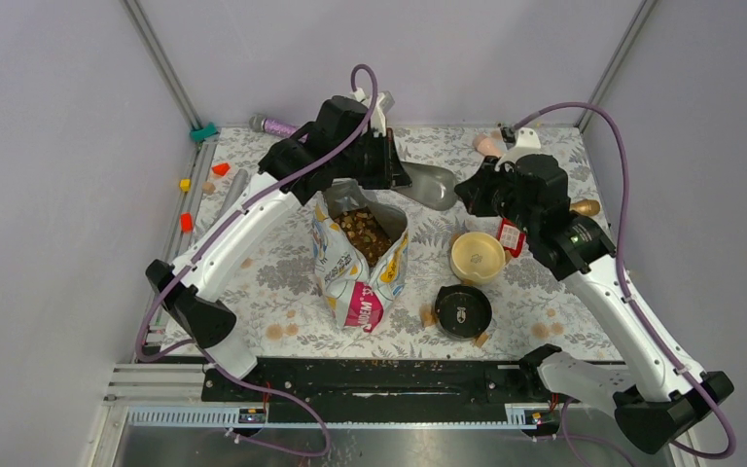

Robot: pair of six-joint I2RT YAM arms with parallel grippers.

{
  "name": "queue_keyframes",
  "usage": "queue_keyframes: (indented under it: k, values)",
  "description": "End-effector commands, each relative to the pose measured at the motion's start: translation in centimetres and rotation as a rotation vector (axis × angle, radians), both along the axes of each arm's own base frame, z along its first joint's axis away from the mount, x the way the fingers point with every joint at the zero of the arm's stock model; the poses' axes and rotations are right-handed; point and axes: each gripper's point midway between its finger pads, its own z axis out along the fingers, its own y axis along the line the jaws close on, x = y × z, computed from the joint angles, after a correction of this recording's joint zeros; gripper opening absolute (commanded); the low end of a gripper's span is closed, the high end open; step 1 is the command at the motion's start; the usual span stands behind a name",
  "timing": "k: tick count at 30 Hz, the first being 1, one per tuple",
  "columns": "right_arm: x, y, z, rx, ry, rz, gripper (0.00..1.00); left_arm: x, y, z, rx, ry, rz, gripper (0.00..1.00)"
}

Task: Serve the pet food
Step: Pick up the spatula from the center of the board.

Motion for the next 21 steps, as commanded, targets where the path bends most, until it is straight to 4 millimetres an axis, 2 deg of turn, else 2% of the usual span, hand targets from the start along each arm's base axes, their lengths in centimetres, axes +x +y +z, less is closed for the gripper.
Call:
queue_keyframes:
  k: [1, 4, 5, 8, 14, 16, 21]
  values:
    - [-2.2, 1.9, 1.6, 0.103, -0.056, 0.126, 0.41, -2.0, -0.8, 3.3, -0.126, -0.059, -0.054, 0.0]
    - [-4.0, 2.0, 2.2, 0.17, -0.1, 0.168, 0.89, -3.3, 0.0, 4.1, -0.189, -0.09, -0.054, 0.0]
    - [-4.6, 2.0, 2.3, 0.187, -0.12, 0.187, 0.99, -3.9, 0.6, 4.1, -0.198, -0.093, -0.052, 0.0]
    - [-7.1, 2.1, 3.5, 0.233, -0.201, 0.266, 0.99, -5.3, 2.4, 4.4, -0.224, -0.124, -0.022, 0.0]
    - [-10.5, 0.4, 3.6, 0.317, -0.3, 0.272, 0.99, -7.8, 6.9, 4.2, -0.274, -0.192, 0.083, 0.0]
    - [-11.2, 0.5, 3.1, 0.35, -0.282, 0.285, 0.99, -8.6, 7.8, 3.8, -0.293, -0.195, 0.103, 0.0]
    - [-12.7, 2.4, 2.4, 0.481, -0.141, 0.37, 0.99, -10.6, 9.0, 3.4, -0.335, -0.186, 0.089, 0.0]
